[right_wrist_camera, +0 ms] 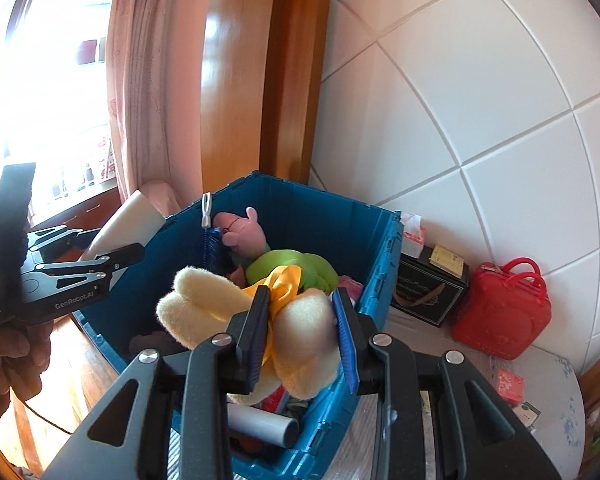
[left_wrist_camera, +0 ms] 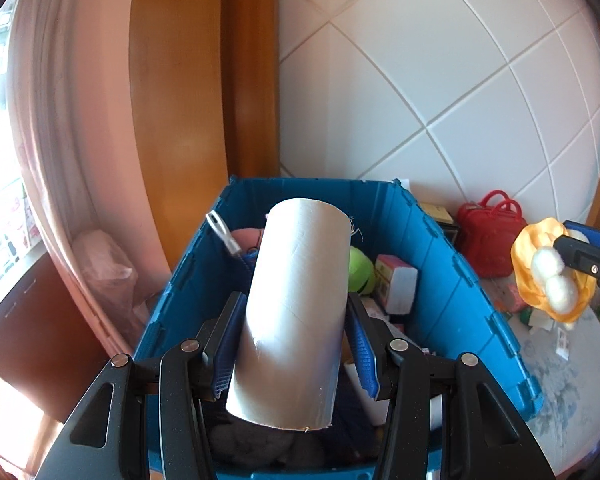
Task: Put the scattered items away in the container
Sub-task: 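Lower the paper roll and plush toy into the crate and open both tools, then withdraw both open tools from the crate back over the bed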
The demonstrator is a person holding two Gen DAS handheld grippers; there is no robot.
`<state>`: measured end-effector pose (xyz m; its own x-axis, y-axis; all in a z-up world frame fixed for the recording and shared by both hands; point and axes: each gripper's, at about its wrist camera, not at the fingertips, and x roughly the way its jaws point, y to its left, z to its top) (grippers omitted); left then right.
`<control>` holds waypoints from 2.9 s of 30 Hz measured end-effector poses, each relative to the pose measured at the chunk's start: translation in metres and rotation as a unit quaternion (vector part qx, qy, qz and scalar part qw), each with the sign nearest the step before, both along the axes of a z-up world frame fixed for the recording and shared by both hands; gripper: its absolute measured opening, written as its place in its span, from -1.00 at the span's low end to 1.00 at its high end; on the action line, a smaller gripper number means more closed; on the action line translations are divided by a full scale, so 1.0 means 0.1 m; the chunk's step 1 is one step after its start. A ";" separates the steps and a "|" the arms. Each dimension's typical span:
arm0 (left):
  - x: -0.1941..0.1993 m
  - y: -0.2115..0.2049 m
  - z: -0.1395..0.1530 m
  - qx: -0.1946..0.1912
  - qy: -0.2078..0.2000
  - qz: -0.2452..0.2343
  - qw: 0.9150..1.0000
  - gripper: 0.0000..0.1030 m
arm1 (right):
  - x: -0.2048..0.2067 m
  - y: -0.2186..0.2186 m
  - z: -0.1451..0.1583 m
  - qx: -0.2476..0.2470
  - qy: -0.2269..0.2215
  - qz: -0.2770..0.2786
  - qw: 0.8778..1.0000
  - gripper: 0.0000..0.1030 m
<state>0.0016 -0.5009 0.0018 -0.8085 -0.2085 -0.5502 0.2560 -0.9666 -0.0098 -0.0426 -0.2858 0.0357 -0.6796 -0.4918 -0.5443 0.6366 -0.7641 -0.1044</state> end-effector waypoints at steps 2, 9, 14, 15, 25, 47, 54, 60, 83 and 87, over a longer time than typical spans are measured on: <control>-0.01 -0.03 -0.01 -0.002 -0.002 0.001 1.000 -0.06 | 0.00 -0.07 -0.01 -0.005 -0.002 0.005 1.000 -0.41; -0.06 -0.07 0.01 -0.012 -0.004 0.000 1.000 -0.06 | -0.01 -0.18 -0.04 -0.020 -0.002 0.008 1.000 -0.41; -0.10 -0.11 0.03 -0.013 -0.001 0.003 1.000 -0.06 | -0.03 -0.21 -0.09 -0.022 -0.005 0.007 1.000 -0.41; -0.10 -0.12 0.03 -0.013 -0.001 0.003 1.000 -0.06 | -0.03 -0.22 -0.09 -0.023 -0.003 0.007 1.000 -0.41; -0.11 -0.16 0.01 -0.015 -0.003 0.006 1.000 -0.06 | -0.05 -0.30 -0.06 -0.020 -0.012 0.017 1.000 -0.41; -0.06 -0.12 0.04 -0.002 0.010 0.014 1.000 0.99 | -0.06 -0.12 -0.09 -0.022 0.005 -0.012 1.000 1.00; -0.05 0.26 0.03 -0.004 0.007 -0.012 1.000 0.99 | 0.00 0.33 -0.14 -0.029 -0.007 -0.046 0.999 1.00; -0.01 0.74 0.09 -0.013 0.005 -0.028 0.999 0.99 | 0.11 0.81 -0.13 -0.036 -0.008 -0.064 0.997 1.00; -0.10 3.45 0.11 -0.012 -0.027 -0.116 0.993 0.99 | 0.36 3.35 -0.16 -0.051 -0.023 -0.177 0.983 1.00; -0.07 3.89 0.04 -0.009 -0.035 -0.121 0.992 0.99 | 0.39 3.75 -0.21 -0.046 -0.030 -0.192 0.980 1.00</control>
